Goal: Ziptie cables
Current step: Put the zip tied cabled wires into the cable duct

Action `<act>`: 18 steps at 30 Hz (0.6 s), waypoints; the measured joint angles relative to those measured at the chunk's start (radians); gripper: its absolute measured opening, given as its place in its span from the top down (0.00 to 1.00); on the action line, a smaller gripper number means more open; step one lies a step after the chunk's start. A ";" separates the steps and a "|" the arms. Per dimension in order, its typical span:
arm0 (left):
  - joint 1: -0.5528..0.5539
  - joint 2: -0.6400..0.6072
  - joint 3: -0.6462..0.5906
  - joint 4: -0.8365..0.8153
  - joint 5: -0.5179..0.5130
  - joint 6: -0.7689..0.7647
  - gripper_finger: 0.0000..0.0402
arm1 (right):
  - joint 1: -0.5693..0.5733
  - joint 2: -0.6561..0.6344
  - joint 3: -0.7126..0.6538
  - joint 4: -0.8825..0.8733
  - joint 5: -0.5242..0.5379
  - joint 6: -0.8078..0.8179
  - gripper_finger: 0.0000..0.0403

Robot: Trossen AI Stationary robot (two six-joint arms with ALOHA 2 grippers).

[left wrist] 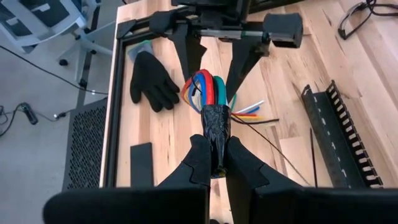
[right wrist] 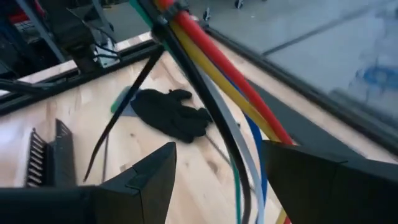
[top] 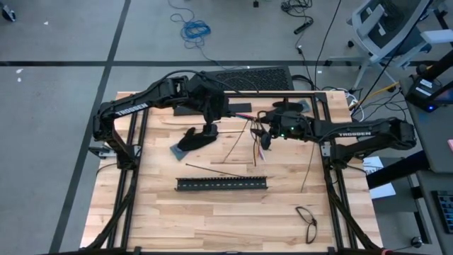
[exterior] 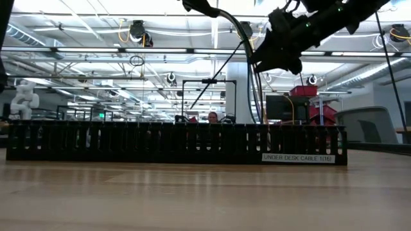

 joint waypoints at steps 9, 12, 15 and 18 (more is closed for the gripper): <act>0.009 0.000 0.000 -0.010 -0.010 0.046 0.94 | 0.041 -0.001 0.166 -0.355 -0.003 -0.007 0.43; 0.009 0.000 0.000 -0.008 0.012 0.045 0.94 | 0.025 0.004 0.183 -0.344 0.058 -0.037 0.43; 0.007 0.000 0.000 -0.006 0.017 0.045 0.94 | -0.007 0.021 0.183 -0.315 0.058 -0.042 0.42; 0.007 0.000 0.000 -0.006 0.017 0.045 0.94 | -0.019 0.047 0.183 -0.267 0.045 -0.042 0.39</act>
